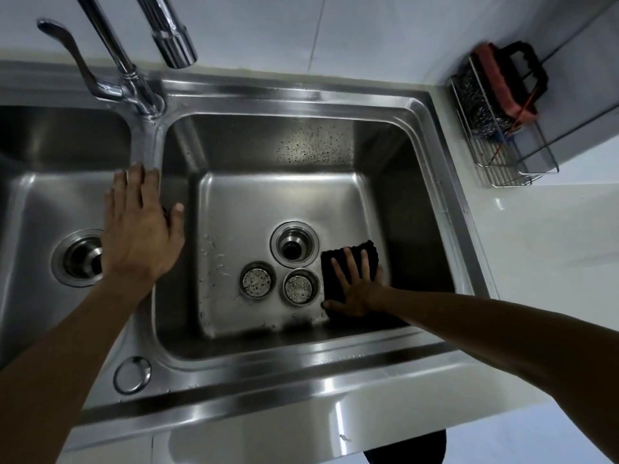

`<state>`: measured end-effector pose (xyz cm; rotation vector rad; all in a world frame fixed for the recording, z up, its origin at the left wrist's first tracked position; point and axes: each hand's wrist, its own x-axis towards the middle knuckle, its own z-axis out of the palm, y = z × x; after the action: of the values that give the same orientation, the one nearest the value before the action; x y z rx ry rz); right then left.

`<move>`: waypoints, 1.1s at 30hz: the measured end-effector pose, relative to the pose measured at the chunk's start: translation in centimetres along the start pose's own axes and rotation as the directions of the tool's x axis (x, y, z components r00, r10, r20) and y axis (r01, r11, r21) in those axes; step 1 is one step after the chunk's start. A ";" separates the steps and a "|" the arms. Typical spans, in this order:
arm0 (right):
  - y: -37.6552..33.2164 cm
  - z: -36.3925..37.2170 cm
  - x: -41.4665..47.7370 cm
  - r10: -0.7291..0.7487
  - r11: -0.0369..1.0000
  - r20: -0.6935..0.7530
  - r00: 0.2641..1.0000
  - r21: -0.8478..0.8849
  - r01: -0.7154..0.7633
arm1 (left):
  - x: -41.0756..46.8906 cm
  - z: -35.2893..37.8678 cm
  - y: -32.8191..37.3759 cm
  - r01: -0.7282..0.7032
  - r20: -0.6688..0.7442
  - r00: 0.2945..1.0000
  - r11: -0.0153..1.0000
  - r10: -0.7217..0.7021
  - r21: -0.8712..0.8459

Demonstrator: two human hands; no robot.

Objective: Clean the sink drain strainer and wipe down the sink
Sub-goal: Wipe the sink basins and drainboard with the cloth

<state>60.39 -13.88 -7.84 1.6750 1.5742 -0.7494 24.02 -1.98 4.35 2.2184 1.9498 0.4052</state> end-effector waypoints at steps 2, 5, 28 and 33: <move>-0.4 0.1 -0.2 0.008 0.999 -0.020 1.000 0.045 -0.007 | 0.0 0.0 0.1 -0.006 -0.002 1.000 1.000 0.006 0.009; -0.7 -0.5 -0.5 0.006 0.999 -0.005 1.000 0.045 -0.005 | -0.1 0.0 0.2 -0.008 -0.013 1.000 1.000 0.008 0.013; 2.9 -8.5 1.8 -0.278 0.957 -0.310 0.909 -0.177 0.232 | 0.1 0.4 -0.1 -0.059 -0.064 0.996 0.998 0.059 -0.001; 3.4 -8.4 -0.8 -0.351 0.936 -0.355 0.866 -0.136 0.324 | 0.2 1.0 -0.8 -0.074 -0.080 0.994 0.997 0.074 -0.002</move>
<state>63.23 -7.57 -2.01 1.5709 2.1789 -0.5495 23.63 -1.58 3.15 2.3111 1.9065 0.5155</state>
